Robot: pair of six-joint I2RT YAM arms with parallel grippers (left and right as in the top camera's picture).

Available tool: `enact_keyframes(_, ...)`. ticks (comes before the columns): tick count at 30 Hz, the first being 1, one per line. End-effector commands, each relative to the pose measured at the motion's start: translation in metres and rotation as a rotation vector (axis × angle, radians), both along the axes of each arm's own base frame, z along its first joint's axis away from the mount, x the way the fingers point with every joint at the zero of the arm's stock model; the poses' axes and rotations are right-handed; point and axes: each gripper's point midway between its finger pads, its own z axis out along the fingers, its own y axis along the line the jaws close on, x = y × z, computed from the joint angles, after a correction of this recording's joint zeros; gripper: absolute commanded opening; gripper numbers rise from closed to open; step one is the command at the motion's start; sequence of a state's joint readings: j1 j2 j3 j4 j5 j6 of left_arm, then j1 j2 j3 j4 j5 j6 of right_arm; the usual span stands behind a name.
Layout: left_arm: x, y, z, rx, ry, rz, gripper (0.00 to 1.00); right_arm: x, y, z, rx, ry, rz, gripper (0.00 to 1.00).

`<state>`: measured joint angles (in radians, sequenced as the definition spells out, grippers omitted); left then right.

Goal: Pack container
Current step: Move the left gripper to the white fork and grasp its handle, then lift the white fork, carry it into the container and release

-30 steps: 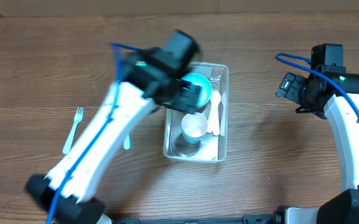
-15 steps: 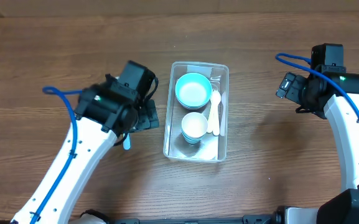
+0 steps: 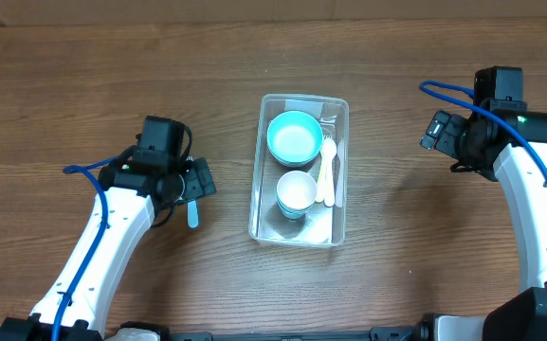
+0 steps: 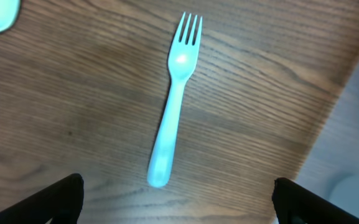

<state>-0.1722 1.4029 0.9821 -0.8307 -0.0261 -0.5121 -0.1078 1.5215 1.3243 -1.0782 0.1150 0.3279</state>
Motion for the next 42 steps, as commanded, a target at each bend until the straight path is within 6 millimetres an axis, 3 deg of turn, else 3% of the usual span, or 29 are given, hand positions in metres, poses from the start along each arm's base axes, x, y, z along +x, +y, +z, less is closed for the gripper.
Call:
enact_keyframes(1, -0.013, 0.000, -0.026, -0.029, 0.032, -0.115, 0.88, 0.004, -0.002, 0.015, -0.013, -0.047, -0.001, 1.00)
enact_keyframes(8, 0.000, 0.001, -0.063, -0.032, 0.071, -0.108, 0.81, 0.004, -0.002, 0.015, -0.013, -0.047, -0.001, 1.00)
enact_keyframes(17, 0.012, 0.003, -0.095, 0.000, 0.099, -0.121, 0.70, 0.004, -0.002, 0.015, -0.013, -0.047, -0.001, 1.00)
enact_keyframes(23, 0.016, 0.005, -0.094, 0.033, 0.087, -0.177, 0.60, 0.004, -0.002, 0.015, -0.013, -0.047, -0.001, 1.00)
enact_keyframes(27, 0.016, 0.005, -0.094, 0.040, 0.083, -0.204, 0.44, 0.004, -0.002, 0.015, -0.013, -0.047, -0.001, 1.00)
enact_keyframes(35, 0.027, -0.006, -0.093, 0.055, 0.033, -0.279, 0.44, 0.004, -0.002, 0.015, -0.013, -0.047, -0.001, 1.00)
enact_keyframes(40, 0.023, -0.002, -0.109, 0.080, 0.079, -0.276, 0.45, 0.004, -0.002, 0.015, -0.013, -0.047, -0.001, 1.00)
enact_keyframes(42, 0.021, -0.002, -0.111, 0.081, 0.090, -0.276, 0.39, 0.004, -0.002, 0.015, -0.013, -0.047, -0.001, 1.00)
